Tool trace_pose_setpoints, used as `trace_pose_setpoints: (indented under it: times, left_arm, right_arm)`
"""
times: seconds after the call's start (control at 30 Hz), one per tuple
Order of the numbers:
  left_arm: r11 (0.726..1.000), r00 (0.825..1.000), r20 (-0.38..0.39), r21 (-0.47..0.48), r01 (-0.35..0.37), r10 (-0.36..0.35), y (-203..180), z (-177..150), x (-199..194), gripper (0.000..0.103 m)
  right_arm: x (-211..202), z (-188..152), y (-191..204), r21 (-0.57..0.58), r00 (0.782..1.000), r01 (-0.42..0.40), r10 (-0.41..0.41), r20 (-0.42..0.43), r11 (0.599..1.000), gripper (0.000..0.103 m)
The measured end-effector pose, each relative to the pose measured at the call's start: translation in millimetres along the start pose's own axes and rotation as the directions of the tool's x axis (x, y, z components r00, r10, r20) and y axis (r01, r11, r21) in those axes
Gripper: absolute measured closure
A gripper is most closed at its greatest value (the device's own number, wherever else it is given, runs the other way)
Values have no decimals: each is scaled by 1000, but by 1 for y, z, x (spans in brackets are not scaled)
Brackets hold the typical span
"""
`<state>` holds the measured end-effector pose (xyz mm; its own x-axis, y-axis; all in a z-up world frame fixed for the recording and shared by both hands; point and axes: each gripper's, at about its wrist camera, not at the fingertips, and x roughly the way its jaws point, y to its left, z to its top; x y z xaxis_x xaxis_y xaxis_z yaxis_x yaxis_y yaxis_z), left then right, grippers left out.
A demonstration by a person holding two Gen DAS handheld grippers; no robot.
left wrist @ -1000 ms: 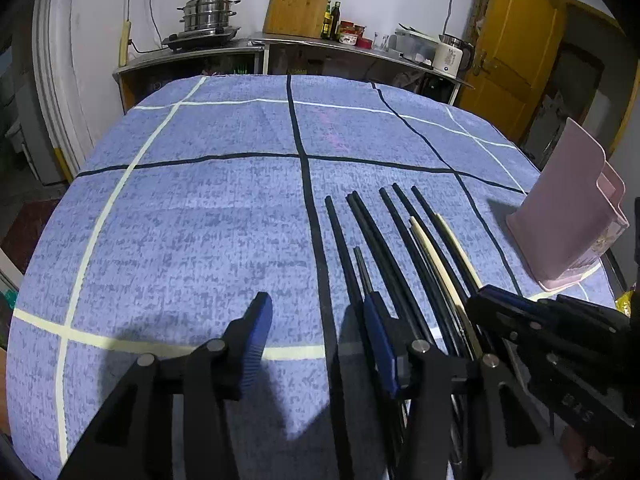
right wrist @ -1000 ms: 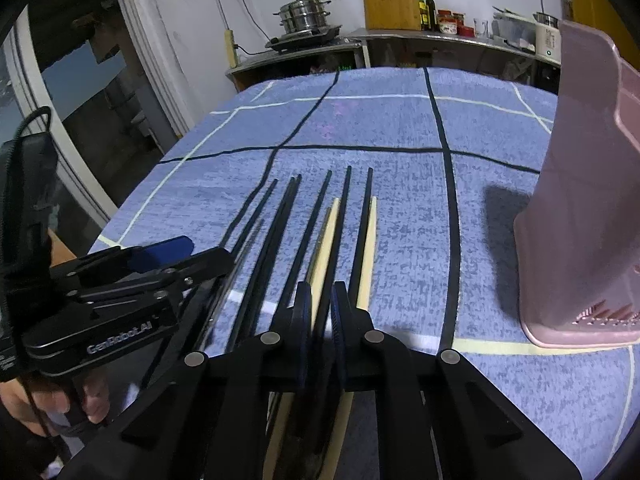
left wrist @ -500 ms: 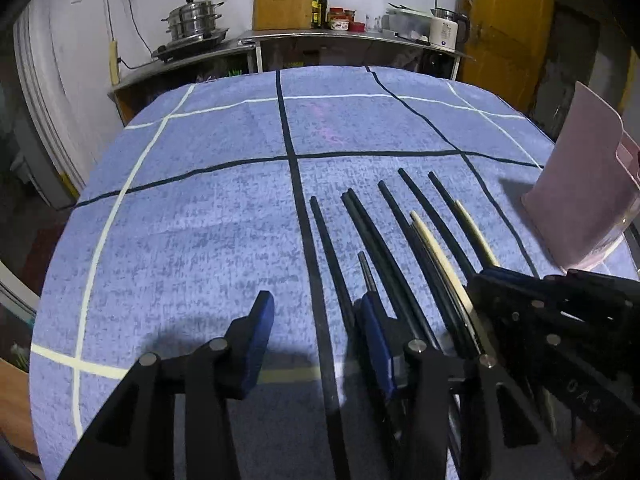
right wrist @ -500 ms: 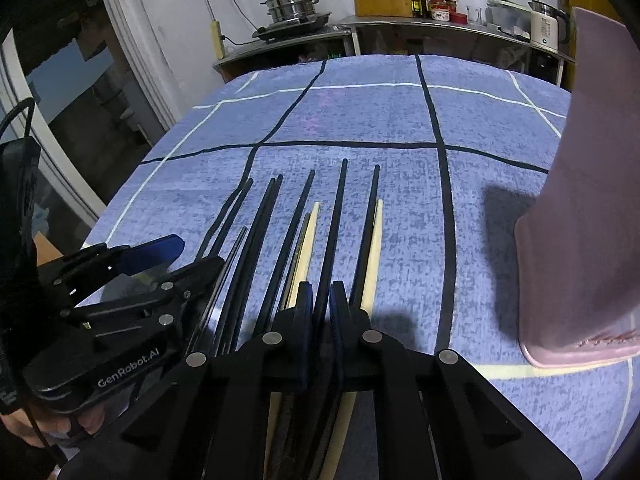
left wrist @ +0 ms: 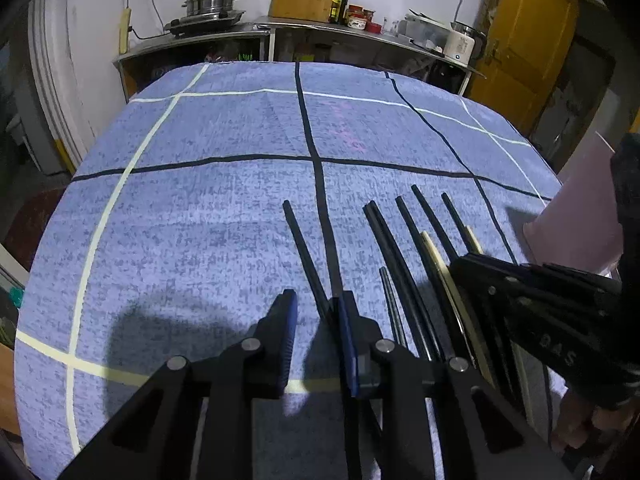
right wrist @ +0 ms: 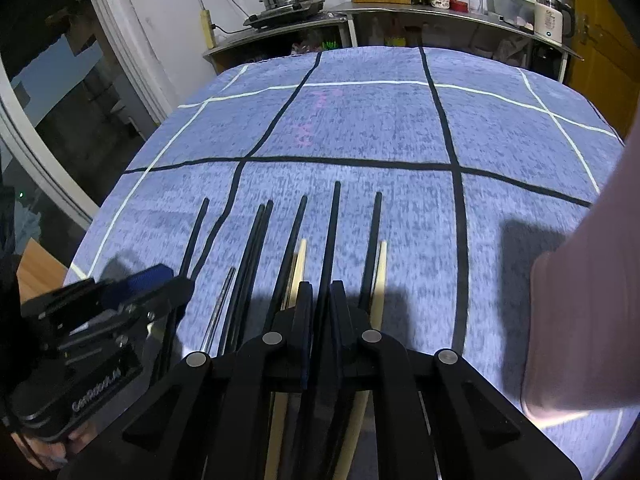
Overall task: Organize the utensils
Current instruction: 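Lower the left tool onto a black chopstick and close it while the right tool grasps another, then lift the held black chopsticks upright and carry both tools over the pink holder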
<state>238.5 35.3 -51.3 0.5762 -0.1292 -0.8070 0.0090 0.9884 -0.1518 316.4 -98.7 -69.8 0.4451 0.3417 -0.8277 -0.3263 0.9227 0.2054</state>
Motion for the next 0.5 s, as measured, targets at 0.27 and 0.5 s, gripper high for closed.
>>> trace_pose_setpoints:
  times: [0.27,0.5]
  left_arm:
    - [999,1000,-17,-34,15,-16,2,10,6,94]
    - [996,999,-9,-74,50,-51,7,9,-4,98]
  right_arm:
    - [6,9,2,-11,1000,8,-8,-20,1000,96]
    - [-8,8,3,4,1000,-25,25,4,1000,97]
